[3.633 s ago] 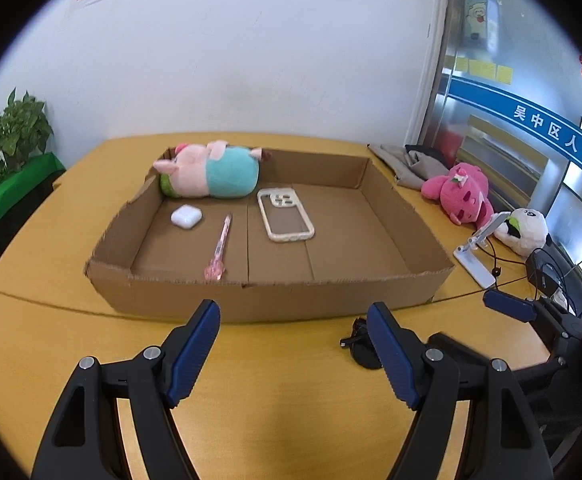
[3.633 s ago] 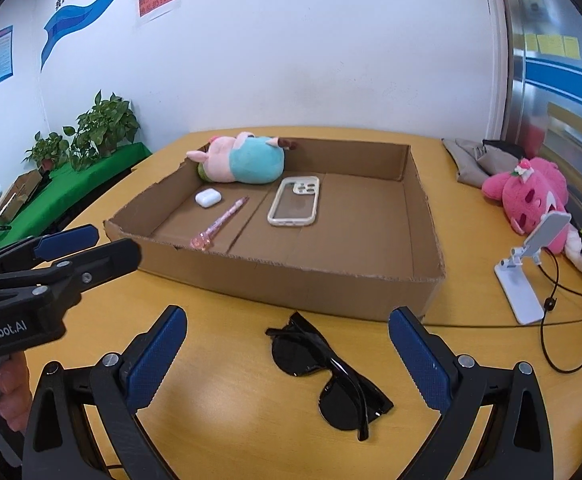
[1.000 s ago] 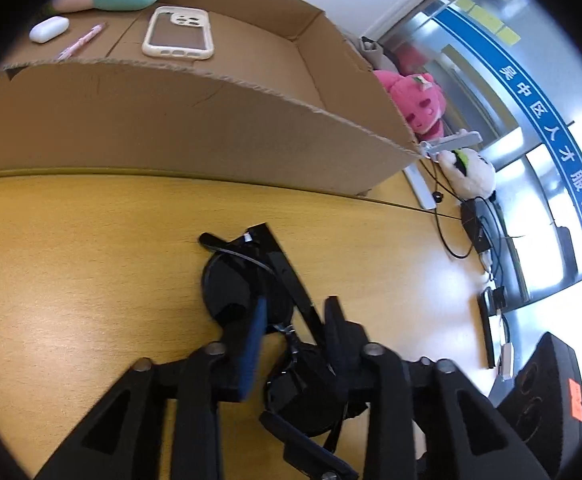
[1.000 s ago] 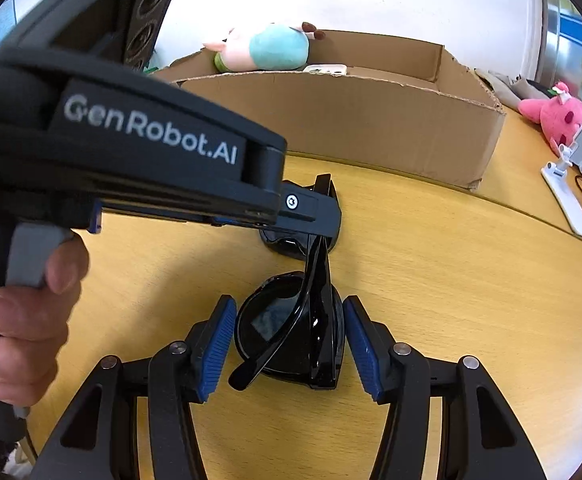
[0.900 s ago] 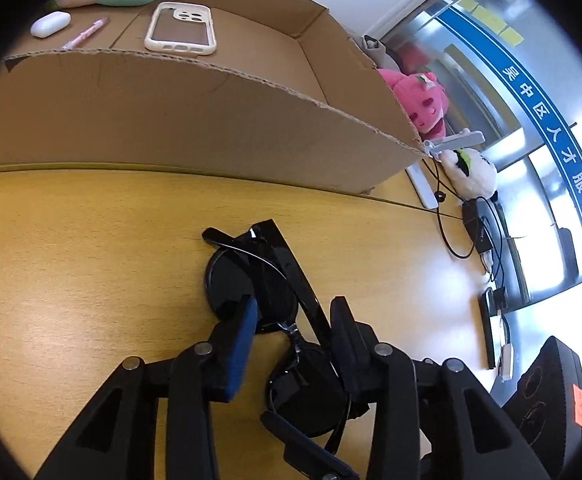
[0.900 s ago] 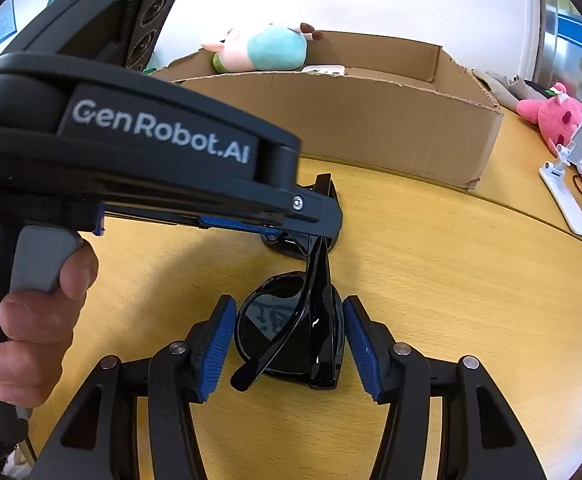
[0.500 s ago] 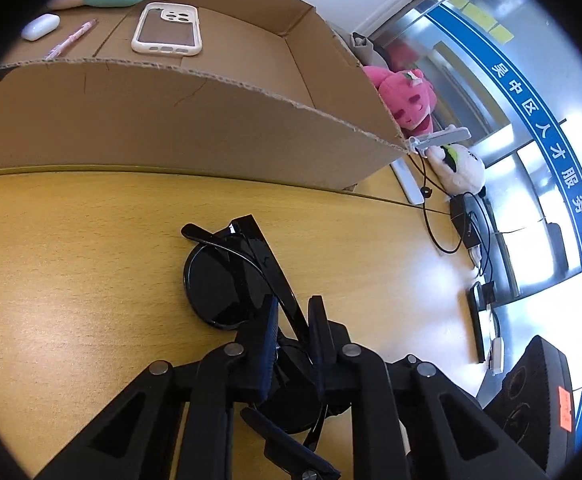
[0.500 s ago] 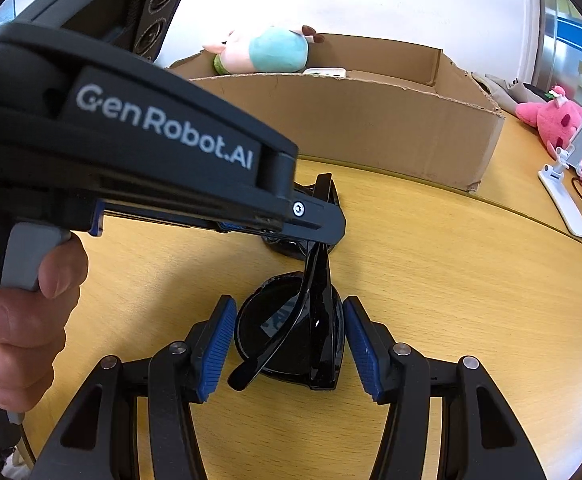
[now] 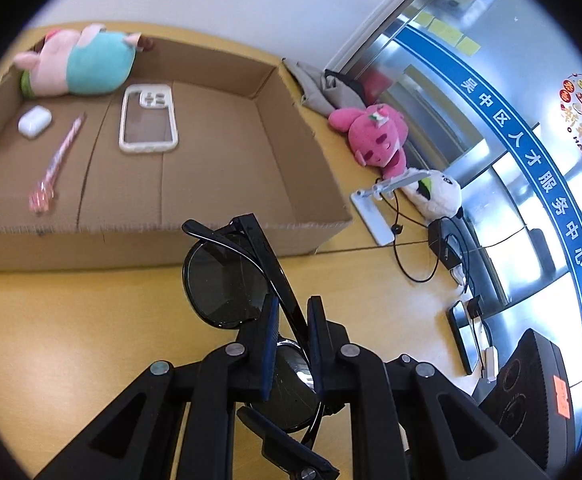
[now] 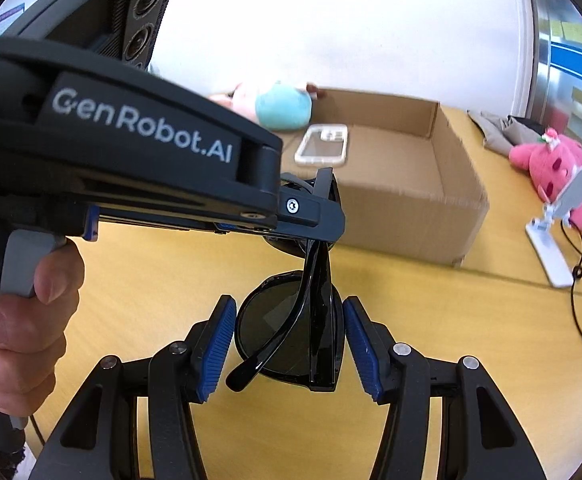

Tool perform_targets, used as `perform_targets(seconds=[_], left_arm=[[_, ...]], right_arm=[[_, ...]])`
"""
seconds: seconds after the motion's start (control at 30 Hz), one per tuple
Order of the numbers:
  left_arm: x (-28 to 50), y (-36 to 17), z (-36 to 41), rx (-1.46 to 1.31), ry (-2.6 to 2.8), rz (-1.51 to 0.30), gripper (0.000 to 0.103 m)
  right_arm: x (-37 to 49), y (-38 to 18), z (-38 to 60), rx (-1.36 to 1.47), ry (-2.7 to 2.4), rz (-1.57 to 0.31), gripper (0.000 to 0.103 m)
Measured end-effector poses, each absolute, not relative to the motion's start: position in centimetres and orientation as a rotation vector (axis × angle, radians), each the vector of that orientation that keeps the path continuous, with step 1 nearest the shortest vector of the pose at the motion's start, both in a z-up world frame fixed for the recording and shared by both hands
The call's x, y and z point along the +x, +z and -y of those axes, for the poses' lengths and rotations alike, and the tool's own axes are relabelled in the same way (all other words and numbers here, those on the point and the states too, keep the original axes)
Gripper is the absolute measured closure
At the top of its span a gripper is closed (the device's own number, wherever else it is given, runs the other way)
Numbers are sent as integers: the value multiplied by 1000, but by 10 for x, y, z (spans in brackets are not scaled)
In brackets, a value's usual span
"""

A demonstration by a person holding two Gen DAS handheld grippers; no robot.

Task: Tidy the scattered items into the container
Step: 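Lift the sunglasses with the right tool and carry them over the box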

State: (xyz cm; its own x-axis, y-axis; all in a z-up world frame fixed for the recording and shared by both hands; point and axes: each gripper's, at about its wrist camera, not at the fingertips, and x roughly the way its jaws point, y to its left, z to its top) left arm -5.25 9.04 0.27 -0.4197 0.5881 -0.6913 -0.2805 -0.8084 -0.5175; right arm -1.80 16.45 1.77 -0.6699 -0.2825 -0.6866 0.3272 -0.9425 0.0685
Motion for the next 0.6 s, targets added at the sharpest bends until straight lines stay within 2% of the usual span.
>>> perform_targets(seconds=[0.6], left_arm=[[-146, 120, -91, -1087, 2317, 253, 90]], right_arm=[[-117, 123, -159, 896, -2646, 22, 44]])
